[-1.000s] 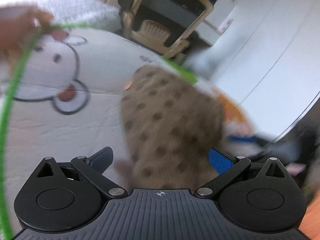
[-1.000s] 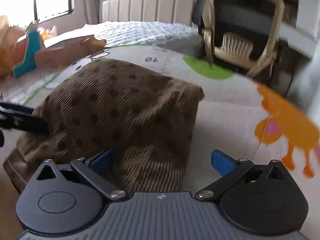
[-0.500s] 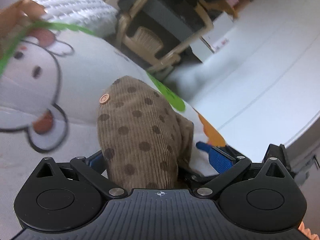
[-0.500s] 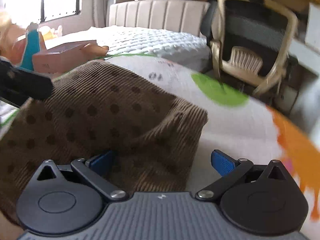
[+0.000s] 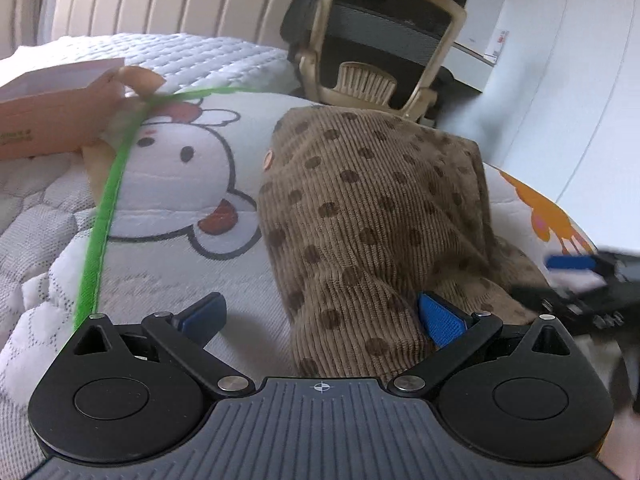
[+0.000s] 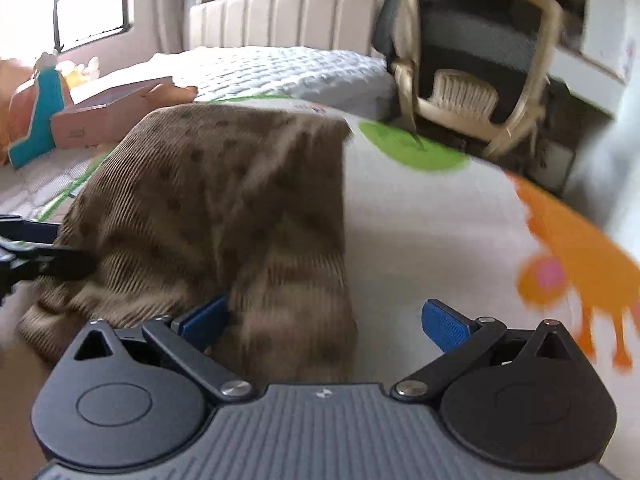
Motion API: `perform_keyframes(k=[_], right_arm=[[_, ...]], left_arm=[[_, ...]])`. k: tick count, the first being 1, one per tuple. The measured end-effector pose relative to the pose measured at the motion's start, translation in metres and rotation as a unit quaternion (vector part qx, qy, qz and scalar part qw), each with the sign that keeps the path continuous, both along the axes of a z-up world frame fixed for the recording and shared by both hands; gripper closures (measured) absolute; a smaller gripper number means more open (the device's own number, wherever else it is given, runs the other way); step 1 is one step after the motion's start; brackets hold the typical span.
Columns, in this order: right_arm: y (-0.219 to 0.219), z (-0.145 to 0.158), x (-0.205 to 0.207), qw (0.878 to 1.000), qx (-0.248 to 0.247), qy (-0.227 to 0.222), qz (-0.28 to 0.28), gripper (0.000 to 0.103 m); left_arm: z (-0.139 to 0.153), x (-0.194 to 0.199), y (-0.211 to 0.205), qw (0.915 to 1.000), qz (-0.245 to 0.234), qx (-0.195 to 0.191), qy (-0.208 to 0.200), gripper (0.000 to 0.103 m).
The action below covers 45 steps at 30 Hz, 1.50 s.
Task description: Fold clothes
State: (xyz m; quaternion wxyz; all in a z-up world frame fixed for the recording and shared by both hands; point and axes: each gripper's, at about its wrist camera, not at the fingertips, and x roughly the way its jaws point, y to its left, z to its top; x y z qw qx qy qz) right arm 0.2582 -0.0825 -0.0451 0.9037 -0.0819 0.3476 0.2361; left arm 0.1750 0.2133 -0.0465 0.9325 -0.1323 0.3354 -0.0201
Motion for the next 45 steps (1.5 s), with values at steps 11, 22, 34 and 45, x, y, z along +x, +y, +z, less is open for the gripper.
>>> perform_keyframes(k=[11,22,34,45], right_arm=[[-0.033,-0.01,-0.103,1.0,-0.002,0.012,0.009,0.0],[-0.032,-0.014,-0.114,1.0,0.003,-0.022,-0.008,0.0],[-0.032,-0.017,-0.112,1.0,0.005,-0.022,-0.007,0.0],[-0.032,-0.018,-0.111,1.0,0.004,-0.023,-0.007,0.0]], left_arm=[[0.003,-0.092,-0.078,0.9981,0.006,0.061,-0.002,0.0],[-0.002,-0.096,-0.11,0.9904,-0.015,0.136,0.015,0.0],[-0.003,-0.094,-0.109,0.9908,-0.016,0.133,0.015,0.0],[-0.003,-0.094,-0.106,0.9913,-0.018,0.129,0.015,0.0]])
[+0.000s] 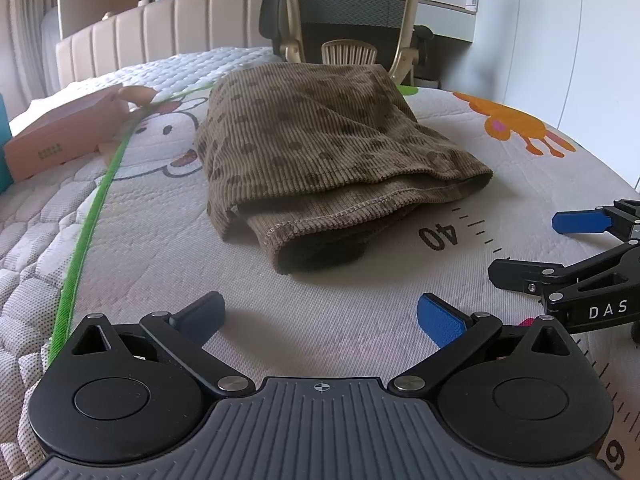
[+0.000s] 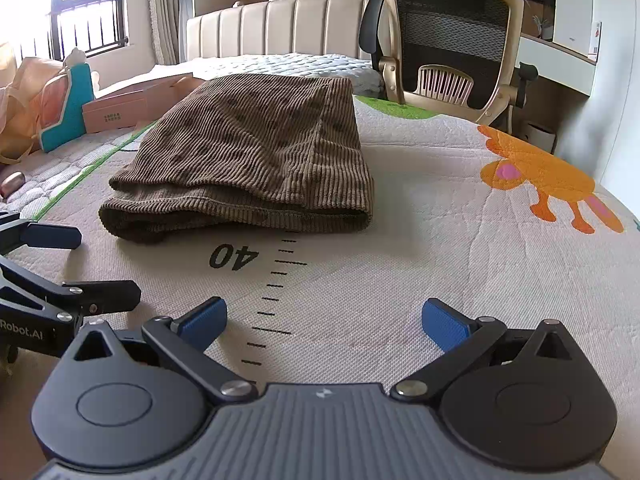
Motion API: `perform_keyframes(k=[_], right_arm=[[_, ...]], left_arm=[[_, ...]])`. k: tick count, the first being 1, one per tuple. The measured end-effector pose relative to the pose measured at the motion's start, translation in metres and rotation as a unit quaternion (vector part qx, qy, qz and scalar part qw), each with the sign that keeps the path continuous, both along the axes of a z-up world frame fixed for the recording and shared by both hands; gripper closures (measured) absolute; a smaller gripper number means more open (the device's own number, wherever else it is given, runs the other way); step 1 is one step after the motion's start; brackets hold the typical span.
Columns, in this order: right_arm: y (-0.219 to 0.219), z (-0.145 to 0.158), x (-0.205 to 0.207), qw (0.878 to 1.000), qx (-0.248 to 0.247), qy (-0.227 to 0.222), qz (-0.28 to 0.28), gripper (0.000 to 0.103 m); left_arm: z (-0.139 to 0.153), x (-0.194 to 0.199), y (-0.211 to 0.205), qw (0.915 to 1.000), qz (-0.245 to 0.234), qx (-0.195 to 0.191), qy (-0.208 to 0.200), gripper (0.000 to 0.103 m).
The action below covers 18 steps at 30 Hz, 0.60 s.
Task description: Fold clothes
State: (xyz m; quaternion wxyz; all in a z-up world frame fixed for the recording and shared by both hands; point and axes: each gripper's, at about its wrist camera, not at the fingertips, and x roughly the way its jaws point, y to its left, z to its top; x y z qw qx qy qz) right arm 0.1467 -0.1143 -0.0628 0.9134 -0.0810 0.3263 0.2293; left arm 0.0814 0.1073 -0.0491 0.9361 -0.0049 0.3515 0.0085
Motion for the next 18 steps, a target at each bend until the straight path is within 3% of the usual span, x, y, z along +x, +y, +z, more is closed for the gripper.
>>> perform_keyframes(k=[18], right_arm=[[-0.0012,-0.0004,0.0004,1.0,0.001,0.0,0.001,0.0]], left_arm=[[0.0002,0.0,0.0003,1.0,0.0,-0.002,-0.001,0.0]])
